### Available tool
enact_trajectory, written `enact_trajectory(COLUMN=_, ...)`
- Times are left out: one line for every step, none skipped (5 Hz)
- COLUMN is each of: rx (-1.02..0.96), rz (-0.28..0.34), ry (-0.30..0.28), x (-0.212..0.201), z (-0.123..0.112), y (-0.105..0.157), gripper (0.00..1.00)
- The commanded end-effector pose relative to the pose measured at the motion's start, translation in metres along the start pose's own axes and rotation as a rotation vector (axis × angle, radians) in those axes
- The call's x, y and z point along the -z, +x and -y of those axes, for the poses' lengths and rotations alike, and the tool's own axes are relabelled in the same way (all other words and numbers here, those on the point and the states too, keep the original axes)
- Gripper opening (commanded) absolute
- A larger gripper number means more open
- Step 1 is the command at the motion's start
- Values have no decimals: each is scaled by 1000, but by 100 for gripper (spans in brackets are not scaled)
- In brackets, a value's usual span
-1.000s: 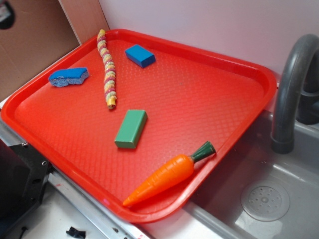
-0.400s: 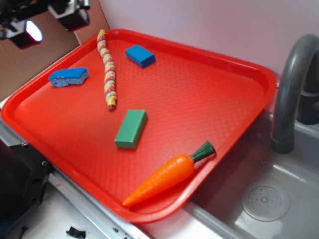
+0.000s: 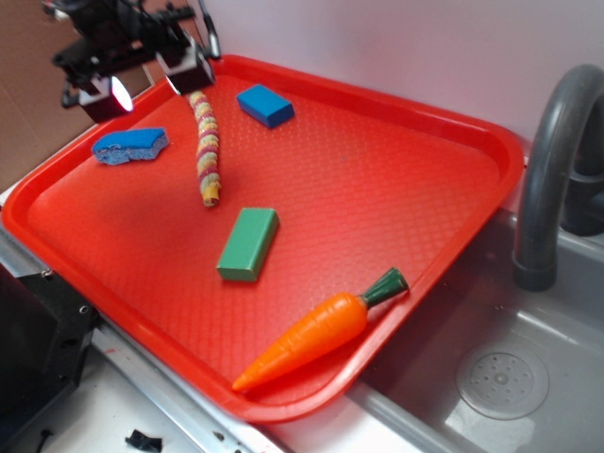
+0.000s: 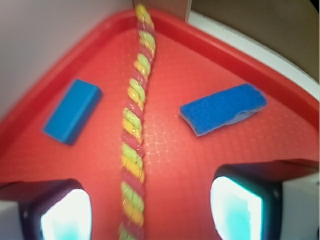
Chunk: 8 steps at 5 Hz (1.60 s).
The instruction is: Grab the multicolored rope.
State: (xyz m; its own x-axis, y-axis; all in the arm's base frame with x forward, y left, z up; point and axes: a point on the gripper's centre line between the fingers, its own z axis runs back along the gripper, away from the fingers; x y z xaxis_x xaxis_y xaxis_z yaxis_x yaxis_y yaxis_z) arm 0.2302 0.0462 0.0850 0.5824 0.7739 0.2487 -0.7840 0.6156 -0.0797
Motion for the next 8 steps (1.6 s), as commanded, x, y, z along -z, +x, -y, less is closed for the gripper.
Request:
enact_trajectory(rx=7, rz=-72, ry=-42, x=44, z=1, y=7, gripper=100)
enact_trajectory(rx=32, rz=-106, ry=-13, x=61, z=1, y=5, gripper=100)
enact_trajectory(rx=59, rz=-144, ry=-34, x=67, z=7, y=1, gripper=100)
enact_trajectory(rx=69, rz=-139, ry=-25, x=70, z=10, y=-3, gripper=87)
enact_trajectory(rx=52, rz=-167, ry=-21, x=70, z=5, y=-3, gripper=0)
enact_trajectory(rx=63, rz=-175, ry=18, x=67, z=4, y=0, gripper=0)
enact_trajectory(rx=213, rz=-168, ry=53, x=39, z=12, y=2, gripper=0)
enact_trajectory(rx=399, rz=-146, ry=86, x=-11, z=26, y=-5, gripper=0)
